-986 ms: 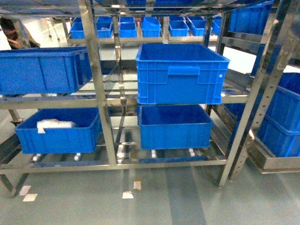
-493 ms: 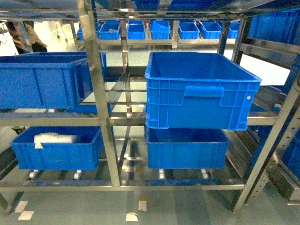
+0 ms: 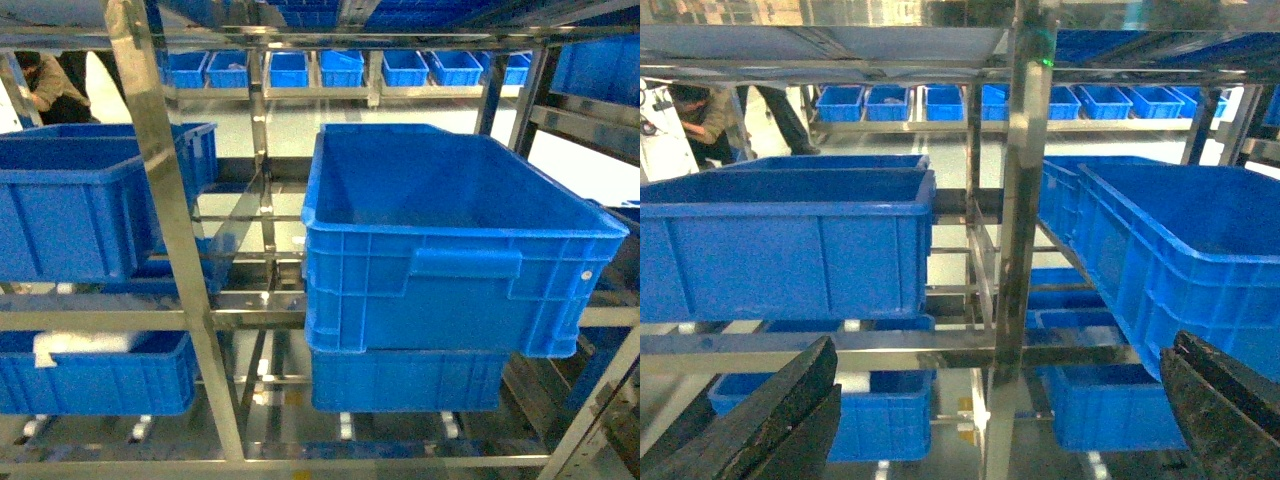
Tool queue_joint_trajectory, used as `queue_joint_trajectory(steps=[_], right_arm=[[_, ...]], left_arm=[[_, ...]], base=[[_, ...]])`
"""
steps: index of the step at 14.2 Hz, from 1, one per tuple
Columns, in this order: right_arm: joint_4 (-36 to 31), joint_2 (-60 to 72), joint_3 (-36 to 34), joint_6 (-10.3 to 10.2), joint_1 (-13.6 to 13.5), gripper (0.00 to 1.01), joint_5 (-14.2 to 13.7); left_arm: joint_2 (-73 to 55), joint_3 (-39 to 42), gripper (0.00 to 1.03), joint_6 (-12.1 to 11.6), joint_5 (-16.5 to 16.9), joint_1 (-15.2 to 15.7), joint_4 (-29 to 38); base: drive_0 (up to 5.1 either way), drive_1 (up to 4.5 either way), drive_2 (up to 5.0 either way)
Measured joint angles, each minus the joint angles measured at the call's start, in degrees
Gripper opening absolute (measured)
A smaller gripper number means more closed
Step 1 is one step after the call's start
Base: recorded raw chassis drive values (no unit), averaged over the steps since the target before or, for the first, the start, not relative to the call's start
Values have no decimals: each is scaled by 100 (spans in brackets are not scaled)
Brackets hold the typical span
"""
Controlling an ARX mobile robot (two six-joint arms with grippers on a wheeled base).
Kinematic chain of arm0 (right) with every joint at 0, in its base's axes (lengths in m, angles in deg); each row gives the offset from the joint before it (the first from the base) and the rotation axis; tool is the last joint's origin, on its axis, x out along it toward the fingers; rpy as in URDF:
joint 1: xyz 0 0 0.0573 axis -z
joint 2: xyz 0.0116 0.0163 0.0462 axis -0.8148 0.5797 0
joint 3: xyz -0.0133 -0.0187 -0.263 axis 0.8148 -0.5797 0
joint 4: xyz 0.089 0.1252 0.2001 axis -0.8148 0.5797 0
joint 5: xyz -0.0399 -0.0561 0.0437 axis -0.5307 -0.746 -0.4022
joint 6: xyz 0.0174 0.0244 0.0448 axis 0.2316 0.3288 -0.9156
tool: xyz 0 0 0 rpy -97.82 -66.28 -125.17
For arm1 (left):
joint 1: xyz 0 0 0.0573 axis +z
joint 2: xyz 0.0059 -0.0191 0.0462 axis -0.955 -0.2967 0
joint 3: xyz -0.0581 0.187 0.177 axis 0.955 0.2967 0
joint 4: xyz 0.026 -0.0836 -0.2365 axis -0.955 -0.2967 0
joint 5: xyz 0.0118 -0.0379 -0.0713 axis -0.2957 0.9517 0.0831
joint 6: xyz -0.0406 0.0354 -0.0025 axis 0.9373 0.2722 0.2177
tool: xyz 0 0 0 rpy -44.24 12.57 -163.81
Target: Pick red block from blue box to shelf
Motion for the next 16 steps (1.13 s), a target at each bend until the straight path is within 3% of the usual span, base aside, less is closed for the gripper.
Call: queue_joint_trajectory(steps=[4,16], right_arm=[[4,0,0,0,0,29,0],[-2,0,0,0,0,29,0]], left_arm=[[0,0,98,0,7,0,4],[0,0,98,0,9,0,7]], base=[[80,368,-447],[0,0,0]])
